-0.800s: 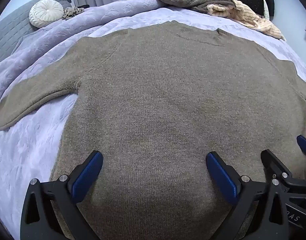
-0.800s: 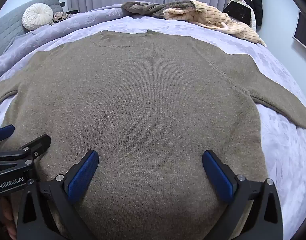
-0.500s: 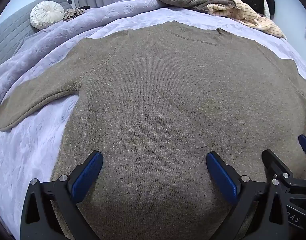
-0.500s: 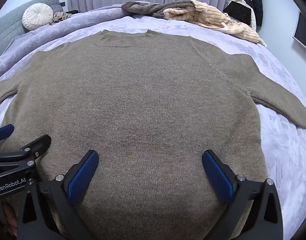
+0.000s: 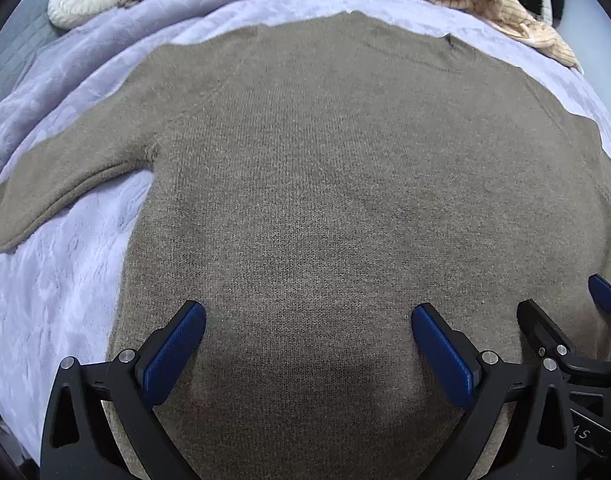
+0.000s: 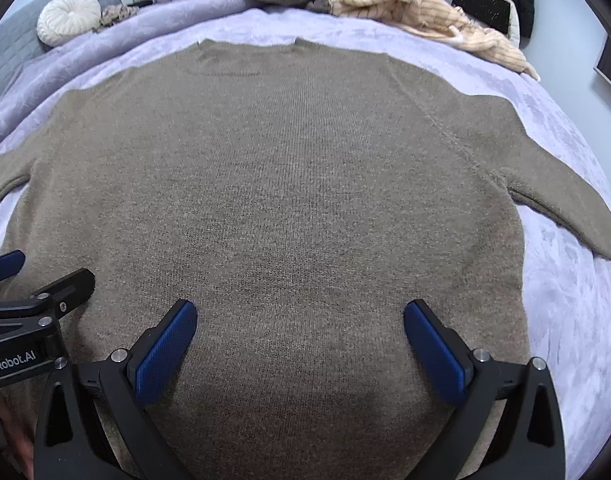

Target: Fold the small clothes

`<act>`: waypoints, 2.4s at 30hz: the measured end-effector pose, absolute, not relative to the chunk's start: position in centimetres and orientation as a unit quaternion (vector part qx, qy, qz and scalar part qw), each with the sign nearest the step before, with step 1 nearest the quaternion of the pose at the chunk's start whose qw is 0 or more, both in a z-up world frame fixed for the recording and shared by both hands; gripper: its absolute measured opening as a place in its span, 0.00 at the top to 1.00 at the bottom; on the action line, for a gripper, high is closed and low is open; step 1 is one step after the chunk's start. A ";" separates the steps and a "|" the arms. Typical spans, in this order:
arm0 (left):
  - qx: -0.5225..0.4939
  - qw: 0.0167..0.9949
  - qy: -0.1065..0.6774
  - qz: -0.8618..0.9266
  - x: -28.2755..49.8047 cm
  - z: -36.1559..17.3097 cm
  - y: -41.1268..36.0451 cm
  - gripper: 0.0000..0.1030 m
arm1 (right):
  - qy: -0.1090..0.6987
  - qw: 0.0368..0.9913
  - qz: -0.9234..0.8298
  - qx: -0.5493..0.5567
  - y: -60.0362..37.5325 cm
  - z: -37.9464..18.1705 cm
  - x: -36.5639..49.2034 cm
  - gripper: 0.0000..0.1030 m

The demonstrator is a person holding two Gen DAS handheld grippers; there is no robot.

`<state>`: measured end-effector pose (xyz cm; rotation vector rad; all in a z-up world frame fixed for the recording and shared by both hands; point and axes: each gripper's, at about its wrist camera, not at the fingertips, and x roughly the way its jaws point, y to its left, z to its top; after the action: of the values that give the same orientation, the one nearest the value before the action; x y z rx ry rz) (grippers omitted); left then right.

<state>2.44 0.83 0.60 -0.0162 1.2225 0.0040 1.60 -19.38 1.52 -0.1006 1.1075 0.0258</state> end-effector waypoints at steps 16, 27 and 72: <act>-0.037 0.804 0.593 0.015 4.5 6.1 2.4 0.00 | 0.528 0.846 0.025 -0.076 -19.6 8.8 1.4 0.00; -0.054 0.833 0.550 0.029 1.9 9.5 -0.2 0.00 | 0.490 0.870 0.014 -0.060 -20.9 12.7 1.5 0.00; 0.089 0.826 0.551 -0.080 7.9 10.3 -26.1 0.00 | 0.480 0.864 -0.145 0.050 -46.1 12.4 4.0 0.00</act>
<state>7.93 -26.09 10.30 0.1885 1.1707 -0.1706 4.01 -46.07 12.40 0.1038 1.0067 -0.3038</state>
